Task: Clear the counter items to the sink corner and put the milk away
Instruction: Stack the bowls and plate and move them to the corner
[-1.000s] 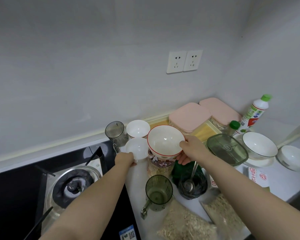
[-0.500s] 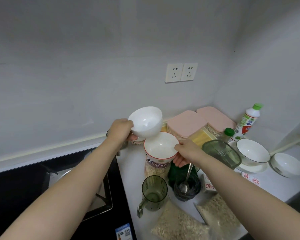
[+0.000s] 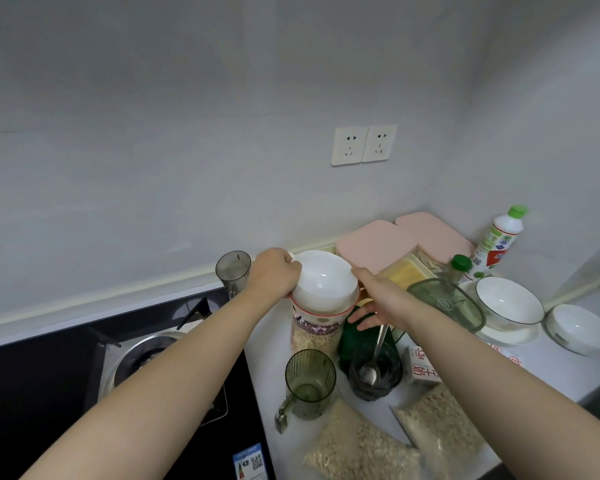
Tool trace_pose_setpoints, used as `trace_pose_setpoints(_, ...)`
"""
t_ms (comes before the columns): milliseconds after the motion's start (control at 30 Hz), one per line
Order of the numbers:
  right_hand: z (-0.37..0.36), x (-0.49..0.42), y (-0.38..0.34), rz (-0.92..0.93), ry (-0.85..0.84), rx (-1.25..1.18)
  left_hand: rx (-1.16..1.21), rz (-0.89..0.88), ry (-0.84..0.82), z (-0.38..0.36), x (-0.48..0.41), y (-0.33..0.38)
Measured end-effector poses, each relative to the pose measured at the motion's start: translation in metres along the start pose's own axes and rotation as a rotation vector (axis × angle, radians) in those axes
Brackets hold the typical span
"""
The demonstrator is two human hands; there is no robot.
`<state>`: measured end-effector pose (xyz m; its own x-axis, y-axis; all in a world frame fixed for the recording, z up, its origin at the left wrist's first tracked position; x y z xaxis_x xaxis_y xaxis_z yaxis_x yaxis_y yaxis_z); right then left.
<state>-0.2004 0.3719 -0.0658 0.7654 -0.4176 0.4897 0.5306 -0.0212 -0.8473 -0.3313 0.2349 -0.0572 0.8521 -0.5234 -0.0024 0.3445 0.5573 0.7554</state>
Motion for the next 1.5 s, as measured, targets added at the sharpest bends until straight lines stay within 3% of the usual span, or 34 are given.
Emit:
trace_pose_setpoints(100, -0.003, -0.003, 0.0, -0.008, 0.04, -0.015, -0.109, -0.063, 0.004, -0.008, 0.002, -0.001)
trace_pose_setpoints(267, -0.007, -0.009, -0.001, -0.015, 0.084, 0.074, -0.069, -0.105, -0.012, -0.011, -0.003, -0.008)
trace_pose_setpoints(600, -0.015, -0.023, -0.007, -0.047, 0.215, 0.3, 0.175, 0.06, -0.283, -0.025, -0.005, -0.023)
trace_pose_setpoints(667, -0.015, -0.024, -0.009, -0.039, 0.239, 0.326, 0.292, 0.118, -0.26, -0.026, -0.006, -0.028)
trace_pose_setpoints(767, -0.016, -0.029, -0.01, -0.022, 0.25, 0.359, 0.538, 0.354, -0.156, -0.03, -0.017, -0.052)
trace_pose_setpoints(900, -0.018, -0.036, -0.01, -0.009, 0.26, 0.4, 0.582, 0.576, -0.101, -0.043, -0.033, -0.09)
trace_pose_setpoints(1033, -0.017, -0.04, -0.008, 0.007, 0.255, 0.434, 0.791, 0.744, -0.082, -0.054, -0.047, -0.103)
trace_pose_setpoints(1167, -0.019, -0.044, -0.009, 0.0, 0.221, 0.432, 0.94, 0.797, -0.053, -0.062, -0.07, -0.107)
trace_pose_setpoints(1300, -0.017, -0.046, -0.01, -0.009, 0.205, 0.441, 0.939, 0.797, -0.015, -0.085, -0.095, -0.119)
trace_pose_setpoints(1500, -0.015, -0.05, -0.007, -0.04, 0.215, 0.444, 0.962, 0.771, -0.116, -0.129, -0.126, -0.147)
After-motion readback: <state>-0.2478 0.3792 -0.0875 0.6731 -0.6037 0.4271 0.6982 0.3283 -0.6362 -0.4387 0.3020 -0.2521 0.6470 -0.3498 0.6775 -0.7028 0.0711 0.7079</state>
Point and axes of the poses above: each hand's wrist, its own x-axis away from the middle knuckle, its own z-axis out of the back of the hand, y = z × x, the point moved 1 cm from there along -x, towards the middle knuckle, and after that the axes turned 1 degree about -z, right-handed, at the moved point
